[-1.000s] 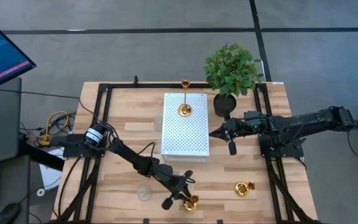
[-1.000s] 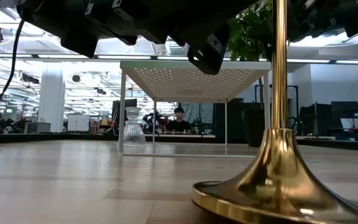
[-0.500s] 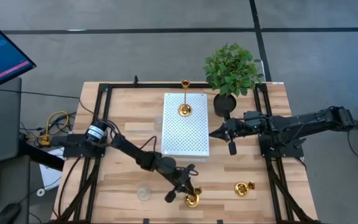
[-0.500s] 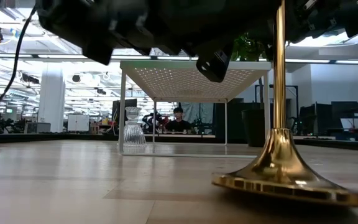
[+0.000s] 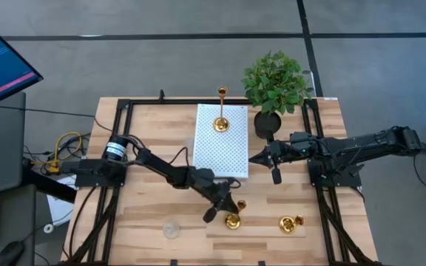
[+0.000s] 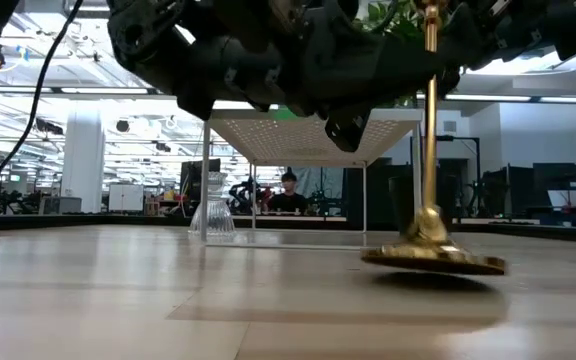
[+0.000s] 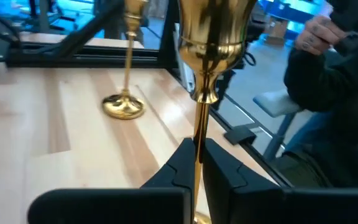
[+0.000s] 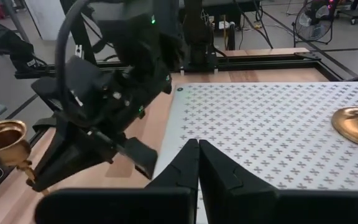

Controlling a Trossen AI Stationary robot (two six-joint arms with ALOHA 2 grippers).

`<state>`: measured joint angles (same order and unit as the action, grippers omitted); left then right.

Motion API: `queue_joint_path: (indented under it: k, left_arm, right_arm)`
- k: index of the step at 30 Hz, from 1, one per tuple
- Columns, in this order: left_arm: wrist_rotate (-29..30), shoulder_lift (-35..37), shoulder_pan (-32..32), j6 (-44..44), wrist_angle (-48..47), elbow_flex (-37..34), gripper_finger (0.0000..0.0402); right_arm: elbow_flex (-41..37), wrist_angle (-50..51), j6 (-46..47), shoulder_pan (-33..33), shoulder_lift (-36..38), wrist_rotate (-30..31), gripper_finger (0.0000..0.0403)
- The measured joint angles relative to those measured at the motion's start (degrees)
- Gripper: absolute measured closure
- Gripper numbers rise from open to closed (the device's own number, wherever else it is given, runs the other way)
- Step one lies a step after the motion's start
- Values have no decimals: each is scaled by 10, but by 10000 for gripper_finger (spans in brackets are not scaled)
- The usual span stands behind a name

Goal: Pick & Place candle stick holders
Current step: Put the left golden candle holder on the shelf

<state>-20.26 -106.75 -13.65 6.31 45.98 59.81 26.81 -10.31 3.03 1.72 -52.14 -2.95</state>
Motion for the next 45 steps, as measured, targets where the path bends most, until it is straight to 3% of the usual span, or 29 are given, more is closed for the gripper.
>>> queue_joint_path:
  k: [6,16,20,26,33,40,45]
  left_arm:
    - [33,90,-29,-3,-82,0,390]
    - [307,269,-111,-131,-299,-1,391]
    - [380,341,-97,-146,-353,-1,391]
    - [462,418,-27,-151,-431,0,391]
    - [459,438,107,-140,-442,0,391]
    - [351,414,245,-54,-442,-8,391]
    - [347,413,294,-19,-438,-36,391]
  right_arm:
    - [0,11,8,0,0,0,403]
    - [0,14,15,-3,0,0,403]
    - [0,13,16,-3,0,0,403]
    - [0,8,15,-4,0,0,403]
    - [0,7,15,-27,0,0,403]
    - [0,14,15,-37,0,0,403]
    - [0,16,13,-38,0,0,403]
